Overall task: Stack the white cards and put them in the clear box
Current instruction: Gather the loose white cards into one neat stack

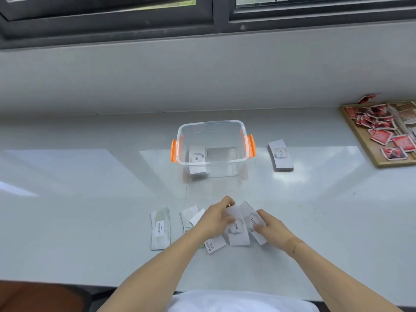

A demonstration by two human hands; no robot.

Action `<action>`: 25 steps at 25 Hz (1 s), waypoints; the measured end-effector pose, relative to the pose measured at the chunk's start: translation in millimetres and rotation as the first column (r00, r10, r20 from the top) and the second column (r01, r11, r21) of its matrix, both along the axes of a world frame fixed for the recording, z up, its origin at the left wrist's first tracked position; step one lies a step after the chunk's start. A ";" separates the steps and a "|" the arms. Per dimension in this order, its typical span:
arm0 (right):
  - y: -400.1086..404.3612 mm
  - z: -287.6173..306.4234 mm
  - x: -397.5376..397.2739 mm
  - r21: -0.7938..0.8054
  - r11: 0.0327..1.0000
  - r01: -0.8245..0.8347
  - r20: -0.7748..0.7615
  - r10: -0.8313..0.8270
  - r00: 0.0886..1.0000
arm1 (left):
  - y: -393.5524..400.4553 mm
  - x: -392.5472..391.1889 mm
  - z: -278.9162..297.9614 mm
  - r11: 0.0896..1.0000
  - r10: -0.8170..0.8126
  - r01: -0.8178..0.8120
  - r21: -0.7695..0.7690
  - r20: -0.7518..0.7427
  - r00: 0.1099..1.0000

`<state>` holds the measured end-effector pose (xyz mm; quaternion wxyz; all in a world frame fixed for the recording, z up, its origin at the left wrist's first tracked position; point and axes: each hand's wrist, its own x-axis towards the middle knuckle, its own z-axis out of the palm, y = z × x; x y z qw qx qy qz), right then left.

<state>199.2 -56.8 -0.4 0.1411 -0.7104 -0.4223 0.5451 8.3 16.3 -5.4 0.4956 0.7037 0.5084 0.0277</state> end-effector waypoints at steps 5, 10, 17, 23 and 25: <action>6.9 5.2 -5.2 0.105 0.994 -0.038 -0.051 0.043 0.998 | -7.1 8.4 -3.0 0.986 0.166 -0.165 -0.016 0.140 0.976; 10.3 -0.9 -9.3 0.233 0.910 -0.343 0.344 0.252 0.904 | -12.5 18.4 -3.4 0.994 0.109 -0.110 0.004 0.114 0.987; 13.5 -5.0 -7.8 0.200 0.792 -0.577 0.701 0.296 0.649 | -18.7 24.9 -12.8 0.979 0.203 -0.203 -0.014 0.107 0.973; 9.1 -18.3 -14.6 0.191 0.802 -0.566 0.766 0.239 0.597 | -24.5 33.1 -27.4 0.942 0.260 -0.234 0.239 -0.082 0.962; 5.5 -21.2 -18.1 0.228 0.804 -0.549 0.766 0.200 0.611 | -27.6 34.7 -31.3 0.929 0.216 -0.146 0.340 -0.176 0.960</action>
